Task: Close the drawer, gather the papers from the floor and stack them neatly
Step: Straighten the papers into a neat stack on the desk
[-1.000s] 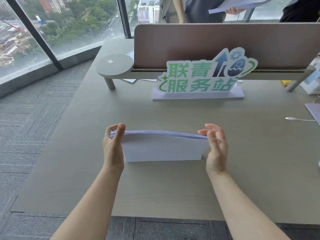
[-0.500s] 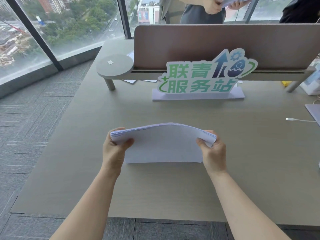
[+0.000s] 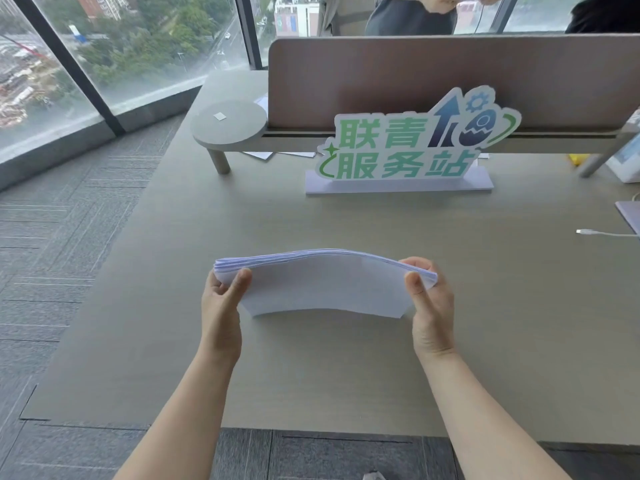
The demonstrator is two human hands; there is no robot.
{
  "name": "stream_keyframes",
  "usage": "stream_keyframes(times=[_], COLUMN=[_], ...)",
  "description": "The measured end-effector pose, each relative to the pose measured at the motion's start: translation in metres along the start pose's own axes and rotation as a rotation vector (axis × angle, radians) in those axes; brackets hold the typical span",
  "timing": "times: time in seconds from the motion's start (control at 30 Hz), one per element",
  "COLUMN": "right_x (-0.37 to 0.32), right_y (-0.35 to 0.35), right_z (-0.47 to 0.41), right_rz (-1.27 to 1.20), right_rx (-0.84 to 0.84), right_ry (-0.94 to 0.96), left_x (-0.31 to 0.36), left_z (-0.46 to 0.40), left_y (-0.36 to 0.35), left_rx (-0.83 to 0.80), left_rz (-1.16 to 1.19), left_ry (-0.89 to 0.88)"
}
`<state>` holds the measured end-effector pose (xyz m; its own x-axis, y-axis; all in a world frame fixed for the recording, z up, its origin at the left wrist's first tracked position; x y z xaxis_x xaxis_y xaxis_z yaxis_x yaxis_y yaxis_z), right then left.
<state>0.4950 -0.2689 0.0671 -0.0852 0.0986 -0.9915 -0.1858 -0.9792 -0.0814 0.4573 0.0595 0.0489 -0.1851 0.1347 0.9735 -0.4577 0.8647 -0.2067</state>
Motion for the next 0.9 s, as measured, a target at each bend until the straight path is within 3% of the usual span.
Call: stream_keyframes(times=[0.13,0.23,0.33,0.57,0.7,0.9], right_x=[-0.002,0.009,0.006,-0.004,-0.006,0.029], right_y=[0.001,0.003,0.006,0.002,-0.002,0.006], right_z=[-0.001,-0.004,-0.006,-0.006,-0.004,-0.005], right_rz=[-0.096,-0.113,-0.079,-0.050,0.011,0.246], right_rx=[0.073,0.124,0.133,0.089,-0.029,-0.047], right_ry=[-0.051,-0.164,-0.135,-0.056,-0.014,-0.158], left_x=[0.000,0.002,0.008,0.012,0.015,0.016], left_z=[-0.006,-0.009,-0.010,-0.009,-0.012,-0.010], left_y=[0.005,0.006,0.005,0.002,0.002,0.001], left_rx=[0.115,0.129,0.129,0.158,0.147,0.117], left_rz=[0.038,-0.004,-0.005,-0.039,-0.041,-0.057], left_ry=[0.034,0.045,0.040,0.057,0.054,0.059])
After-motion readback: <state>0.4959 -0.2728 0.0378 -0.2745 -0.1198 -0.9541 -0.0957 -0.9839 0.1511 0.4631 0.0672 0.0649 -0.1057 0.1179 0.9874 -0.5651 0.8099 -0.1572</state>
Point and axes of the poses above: each hand's wrist, its own z-axis away from the middle knuckle, its own y-axis out of the back of the hand, x = y × z, the point moved 10 cm from there along -z, towards the middle knuckle, and after that the axes turned 12 degrees about -y, right-handed, at the moved point
